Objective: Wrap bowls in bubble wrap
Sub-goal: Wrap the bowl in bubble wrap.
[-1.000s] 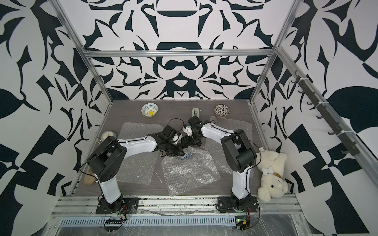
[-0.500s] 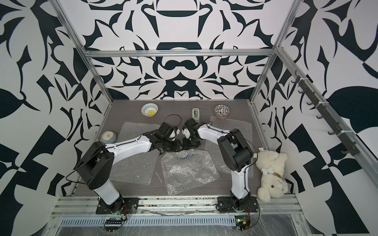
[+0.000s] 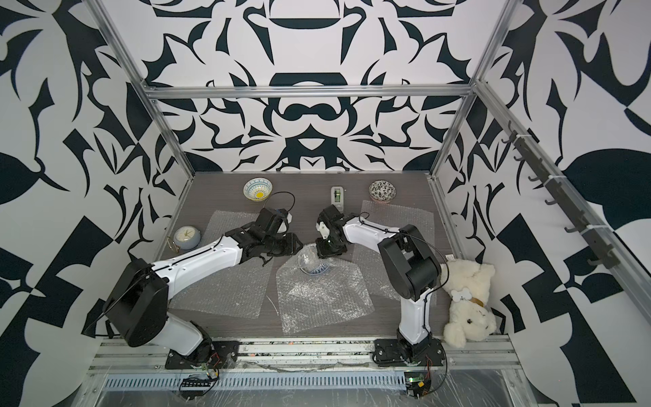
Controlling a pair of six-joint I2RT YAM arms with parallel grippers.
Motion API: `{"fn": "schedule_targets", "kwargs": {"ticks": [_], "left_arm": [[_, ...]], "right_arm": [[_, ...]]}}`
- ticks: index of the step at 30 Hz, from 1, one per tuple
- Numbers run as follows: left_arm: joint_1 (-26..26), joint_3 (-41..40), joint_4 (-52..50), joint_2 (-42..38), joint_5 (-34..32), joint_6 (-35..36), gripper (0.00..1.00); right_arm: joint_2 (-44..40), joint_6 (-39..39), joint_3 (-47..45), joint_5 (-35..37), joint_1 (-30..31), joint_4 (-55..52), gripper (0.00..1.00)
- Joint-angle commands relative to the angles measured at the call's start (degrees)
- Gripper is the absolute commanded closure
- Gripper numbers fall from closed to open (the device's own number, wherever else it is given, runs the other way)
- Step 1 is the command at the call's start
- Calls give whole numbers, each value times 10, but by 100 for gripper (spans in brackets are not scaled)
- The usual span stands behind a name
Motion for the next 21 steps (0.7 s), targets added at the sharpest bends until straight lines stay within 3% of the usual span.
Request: {"fn": "schedule_targets", "kwargs": {"ticks": [1,5,10,21], "left_arm": [[3,16,-21,30,15,18,64],[5,42,-37,49,12,32,64],[6,44,-38,29,-19,32,64],[47,66,-14,30,-10,39,65]], "right_arm": [[-16,31,-10,39,-1,39,69],[-19,50,-17,42,-2,69,73],[-20,66,-22,68,-7,104,85],[26,27,28,65,-42,125,86]]}}
